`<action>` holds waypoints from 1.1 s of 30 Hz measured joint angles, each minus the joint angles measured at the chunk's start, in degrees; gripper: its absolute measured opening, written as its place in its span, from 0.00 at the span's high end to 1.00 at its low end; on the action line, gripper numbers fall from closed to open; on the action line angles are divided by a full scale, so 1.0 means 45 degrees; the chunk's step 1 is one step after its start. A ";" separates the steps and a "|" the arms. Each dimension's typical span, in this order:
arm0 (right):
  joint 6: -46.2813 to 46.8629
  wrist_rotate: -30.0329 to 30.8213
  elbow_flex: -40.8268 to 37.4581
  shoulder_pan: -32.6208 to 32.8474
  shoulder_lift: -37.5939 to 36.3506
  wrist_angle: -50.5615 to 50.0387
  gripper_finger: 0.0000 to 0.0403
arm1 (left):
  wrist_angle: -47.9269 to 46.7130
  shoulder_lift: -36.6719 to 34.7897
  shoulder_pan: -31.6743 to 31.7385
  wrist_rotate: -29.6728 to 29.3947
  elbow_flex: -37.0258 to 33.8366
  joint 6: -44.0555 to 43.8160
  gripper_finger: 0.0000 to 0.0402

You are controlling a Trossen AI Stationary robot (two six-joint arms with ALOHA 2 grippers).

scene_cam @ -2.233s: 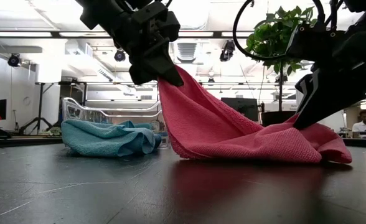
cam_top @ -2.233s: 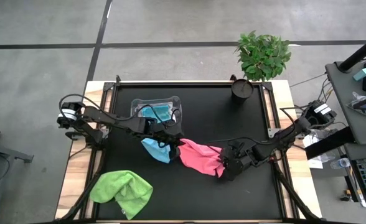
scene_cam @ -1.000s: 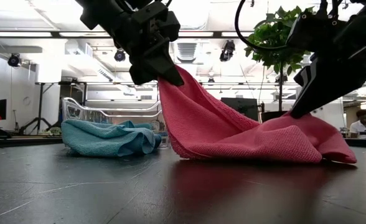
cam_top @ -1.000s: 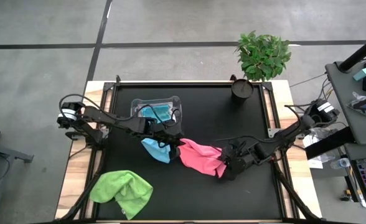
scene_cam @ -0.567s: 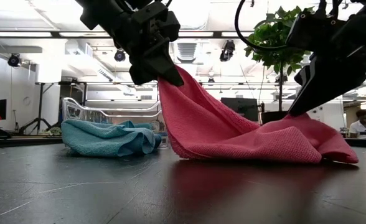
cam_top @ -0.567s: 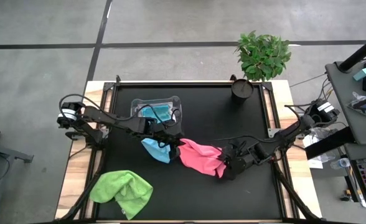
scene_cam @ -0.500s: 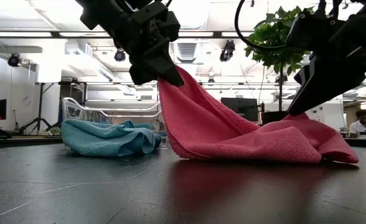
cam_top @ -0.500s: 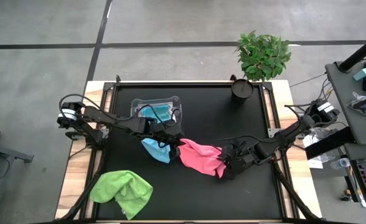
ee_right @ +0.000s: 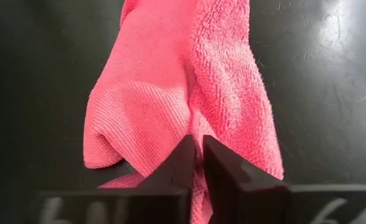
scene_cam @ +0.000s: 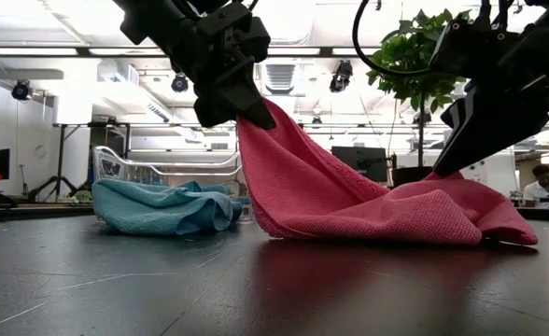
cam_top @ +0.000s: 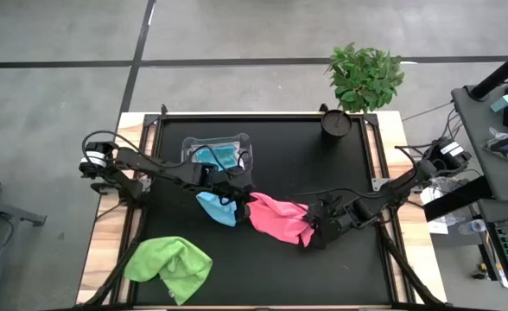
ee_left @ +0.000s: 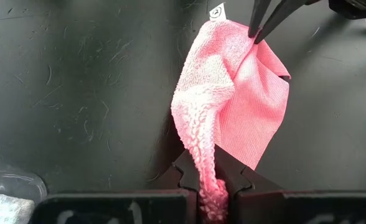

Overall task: Fold microfiber towels
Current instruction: Fold the pink microfiber cloth

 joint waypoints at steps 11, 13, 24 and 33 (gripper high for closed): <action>-0.0875 0.1466 0.1539 0.0128 -0.1167 -0.3050 0.98 | -0.0119 -0.0003 0.0000 0.0250 0.0260 0.0090 1.00; -0.0889 0.2254 0.2221 0.0270 -0.1575 -0.4592 0.98 | -0.0082 -0.0019 0.0000 0.0426 0.0365 0.0121 1.00; -0.1450 0.5103 0.5454 0.0529 -0.2983 -1.0094 0.98 | -0.0501 -0.0454 0.0062 0.1345 0.1212 0.1735 1.00; -0.1877 0.6779 0.8146 0.0529 -0.3232 -1.3185 0.98 | -0.3862 -0.0841 0.1036 0.1306 0.4450 0.5030 1.00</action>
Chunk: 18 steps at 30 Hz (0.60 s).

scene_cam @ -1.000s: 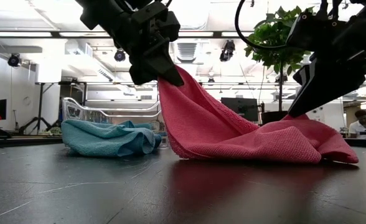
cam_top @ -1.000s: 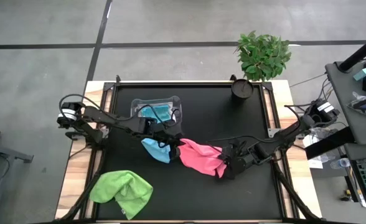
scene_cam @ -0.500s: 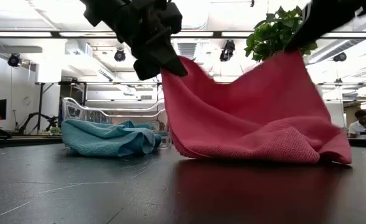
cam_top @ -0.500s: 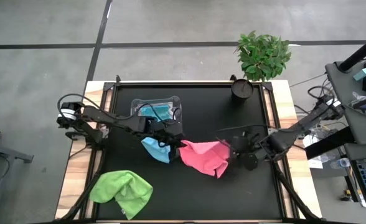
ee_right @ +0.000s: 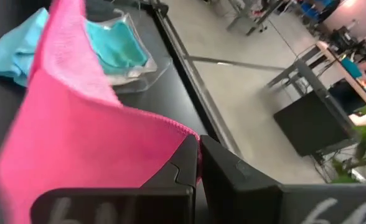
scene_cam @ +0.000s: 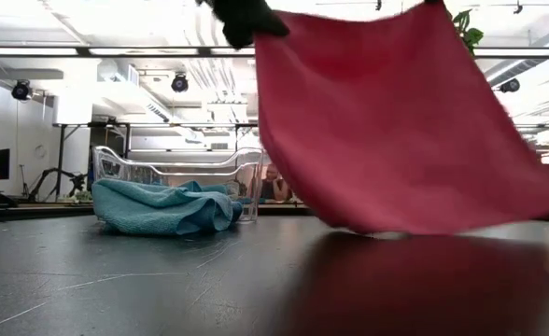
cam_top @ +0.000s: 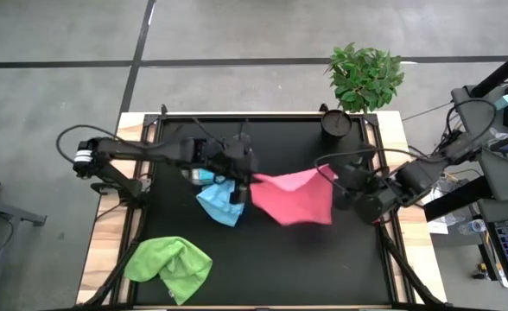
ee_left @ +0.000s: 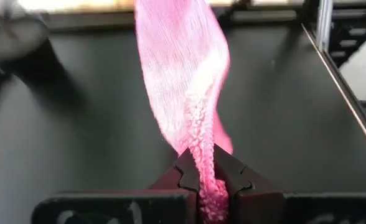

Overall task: Fold microfiber towels
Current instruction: Fold the pink microfiber cloth

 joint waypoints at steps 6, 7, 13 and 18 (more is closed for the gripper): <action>-0.1189 0.0263 0.1257 0.0005 -0.0019 -0.0227 0.98 | -0.0690 -0.0067 0.0470 -0.0020 0.1252 0.2501 1.00; -0.1286 0.0243 0.1403 0.0009 -0.0018 -0.0223 0.98 | -0.0703 -0.0067 0.0468 -0.0020 0.1306 0.2624 1.00; -0.0786 -0.1281 0.1412 0.0515 -0.0003 -0.0603 0.98 | -0.0986 -0.0052 0.0155 -0.0010 0.0654 0.1910 1.00; 0.1212 -0.3636 0.0472 0.1312 0.0088 -0.0683 0.98 | -0.0359 -0.0014 -0.0727 0.0029 -0.0828 0.1110 1.00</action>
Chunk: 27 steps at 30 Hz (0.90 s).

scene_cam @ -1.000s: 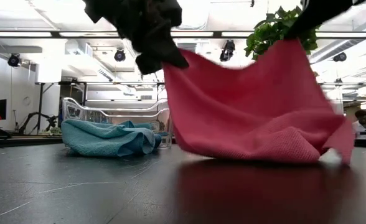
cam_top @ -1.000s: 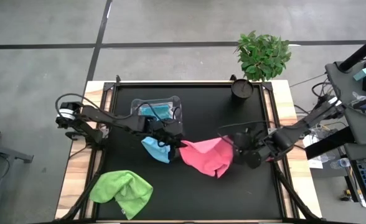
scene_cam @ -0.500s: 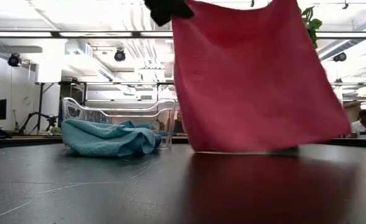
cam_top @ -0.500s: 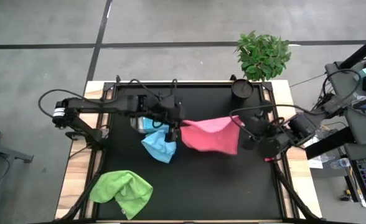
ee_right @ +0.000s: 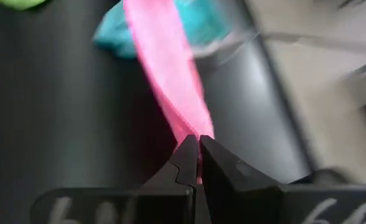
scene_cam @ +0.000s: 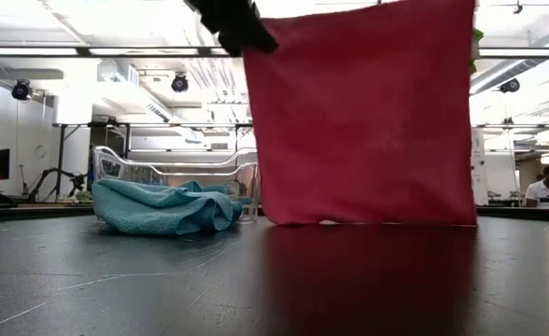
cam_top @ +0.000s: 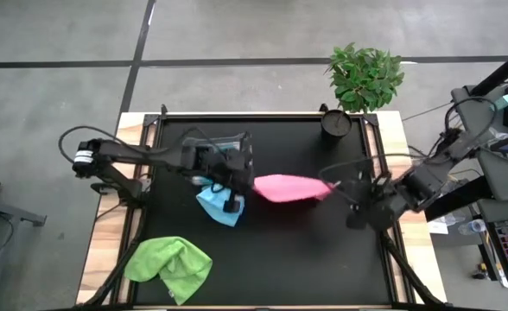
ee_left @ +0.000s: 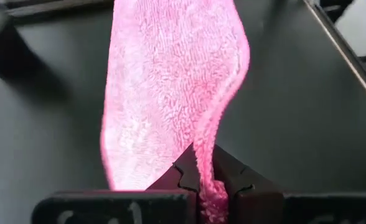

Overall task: Fold microfiber towels
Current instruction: Fold the pink microfiber cloth

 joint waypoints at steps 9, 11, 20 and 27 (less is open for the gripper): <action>0.3217 -0.2743 -0.3008 0.2004 0.1113 0.4550 0.98 | 0.4171 0.0388 -0.2101 0.0421 -0.2366 -0.2555 1.00; 0.3371 -0.3273 -0.3561 0.2310 0.1475 0.6291 0.98 | 0.4732 0.0597 -0.2501 0.0424 -0.2555 -0.3328 1.00; 0.4918 -0.4219 -0.4236 0.2608 0.3098 0.8903 0.98 | 0.5537 0.1873 -0.3670 0.1212 -0.2782 -0.5784 1.00; 0.4591 -0.3782 -0.4285 0.1899 0.3987 0.8348 0.98 | 0.4704 0.2517 -0.3447 0.1914 -0.2796 -0.6832 1.00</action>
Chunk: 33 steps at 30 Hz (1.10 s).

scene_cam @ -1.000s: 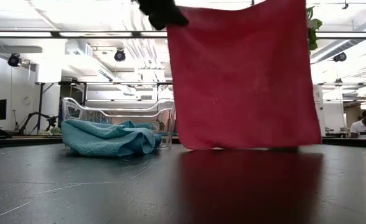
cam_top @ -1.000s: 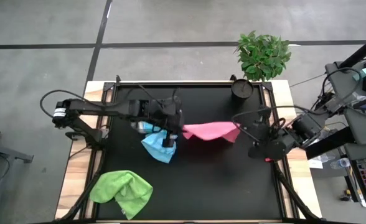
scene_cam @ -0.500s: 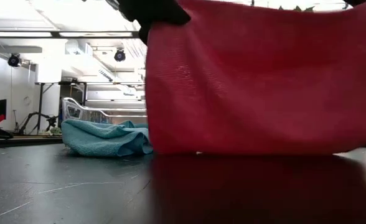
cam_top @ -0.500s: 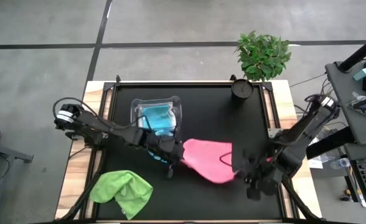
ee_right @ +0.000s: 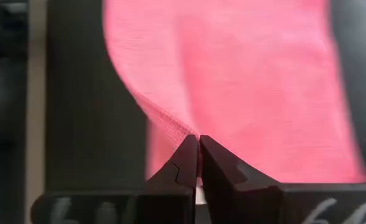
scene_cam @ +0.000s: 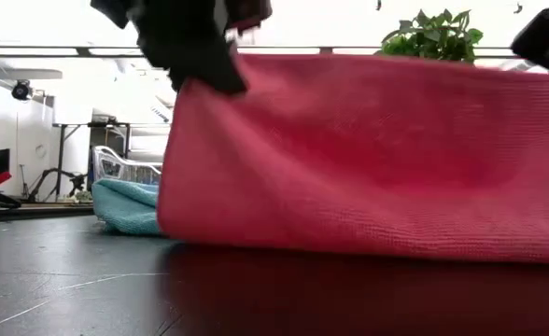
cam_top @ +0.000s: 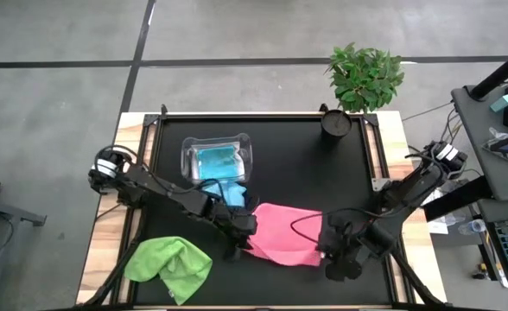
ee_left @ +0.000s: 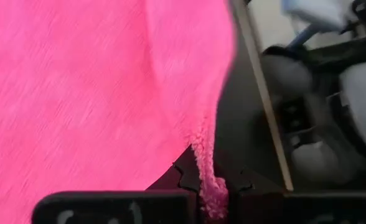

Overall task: Fold microfiber towels
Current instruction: Fold the pink microfiber cloth

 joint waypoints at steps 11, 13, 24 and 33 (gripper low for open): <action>-0.0273 0.0432 -0.0501 -0.1951 0.0087 -0.2113 0.98 | -0.1248 0.0164 0.1343 -0.2841 -0.0053 -0.0300 1.00; -0.0278 0.0429 -0.0621 -0.2207 0.0085 -0.2351 0.98 | -0.1228 0.0207 0.1542 -0.3087 -0.0053 -0.0274 1.00; -0.0108 0.0467 -0.1282 -0.3001 0.0085 -0.2410 0.98 | -0.1040 0.0759 0.1868 -0.3310 -0.0125 -0.0206 1.00; 0.0091 0.0494 -0.1311 -0.3119 0.0075 -0.2483 0.85 | -0.0674 0.1170 0.1998 -0.3317 -0.0102 -0.0180 1.00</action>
